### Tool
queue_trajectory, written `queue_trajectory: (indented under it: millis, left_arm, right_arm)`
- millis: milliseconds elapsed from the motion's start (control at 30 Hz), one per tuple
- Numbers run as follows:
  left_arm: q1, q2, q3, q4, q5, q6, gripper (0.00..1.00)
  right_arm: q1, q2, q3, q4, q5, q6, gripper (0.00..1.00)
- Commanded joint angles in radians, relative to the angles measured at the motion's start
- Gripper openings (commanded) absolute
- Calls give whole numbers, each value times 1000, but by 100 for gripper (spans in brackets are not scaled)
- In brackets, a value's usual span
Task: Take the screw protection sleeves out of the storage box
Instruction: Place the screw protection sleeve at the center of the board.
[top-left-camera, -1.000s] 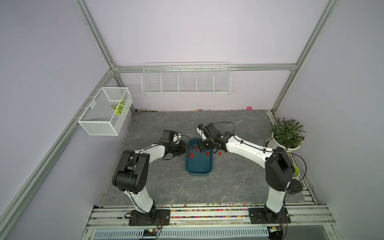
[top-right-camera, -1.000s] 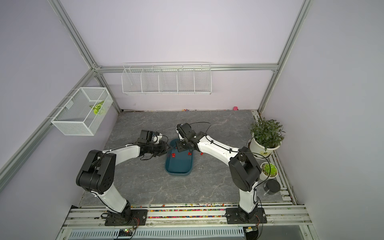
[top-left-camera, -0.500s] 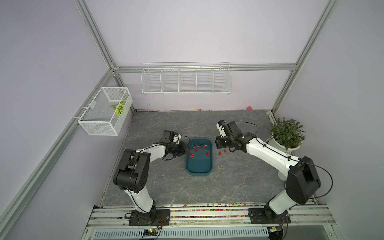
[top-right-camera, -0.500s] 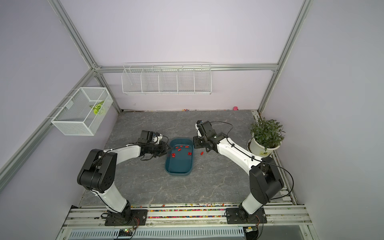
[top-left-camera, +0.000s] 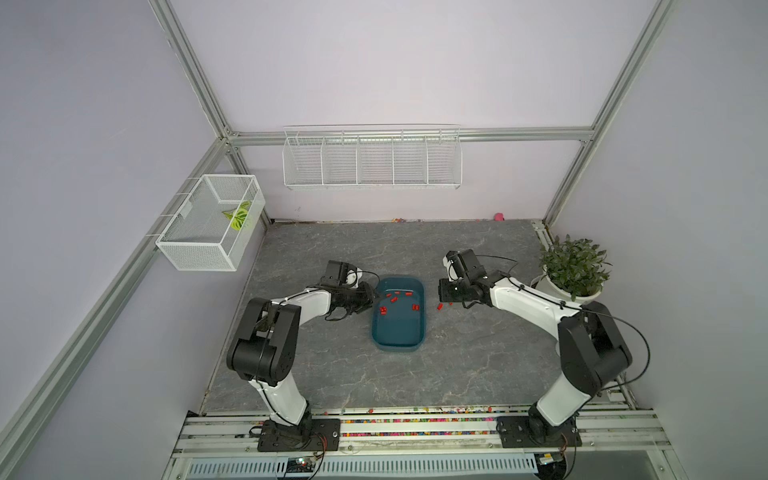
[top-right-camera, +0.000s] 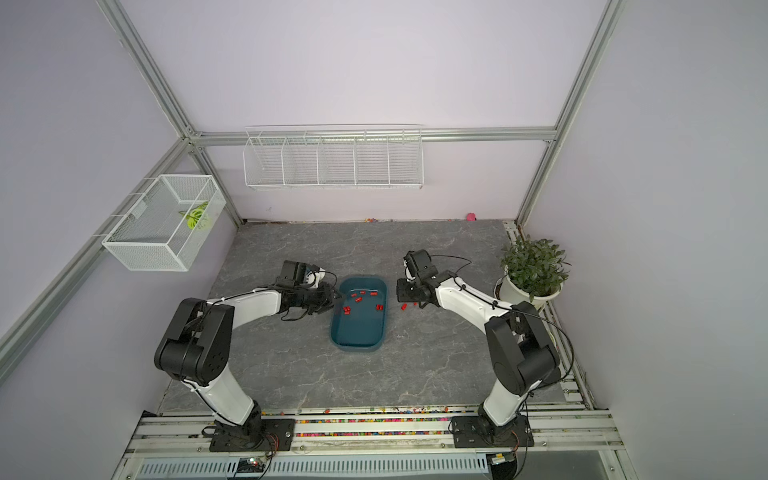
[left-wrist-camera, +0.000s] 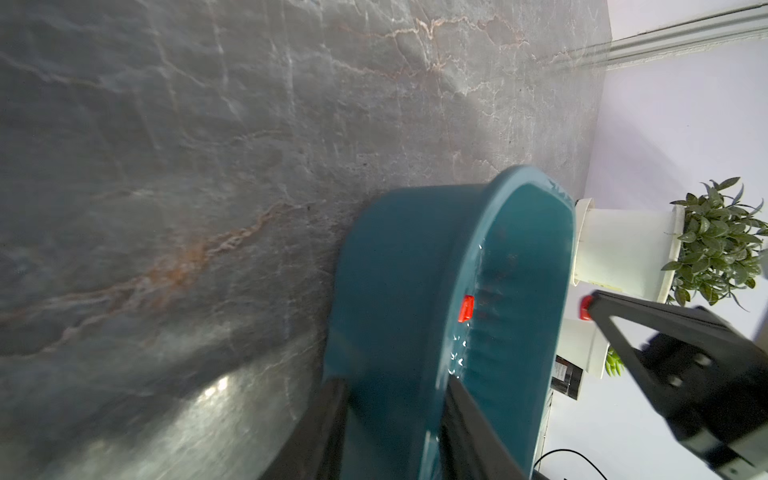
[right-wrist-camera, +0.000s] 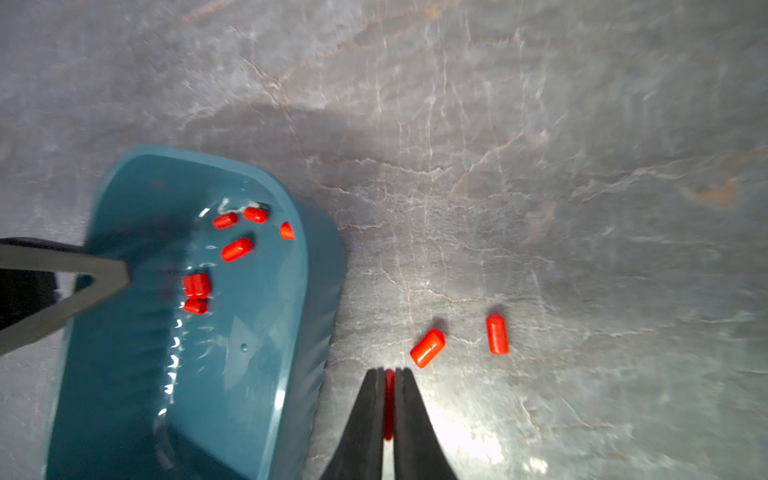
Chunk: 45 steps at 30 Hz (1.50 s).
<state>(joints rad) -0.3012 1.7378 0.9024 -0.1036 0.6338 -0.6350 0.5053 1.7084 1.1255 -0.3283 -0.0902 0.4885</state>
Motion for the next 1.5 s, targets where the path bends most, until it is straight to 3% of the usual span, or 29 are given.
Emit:
queue_trajectory:
  millis: [0, 1000, 1467]
  left_arm:
    - [1, 12, 20, 0, 14, 2, 42]
    - [3, 10, 15, 1, 17, 2, 42]
    - [5, 11, 14, 5, 21, 2, 42]
  right_arm:
    - [-6, 32, 9, 25, -26, 31, 11]
    - [-49, 249, 160, -92, -60, 88, 14]
    - [-53, 255, 166, -104, -65, 92, 17]
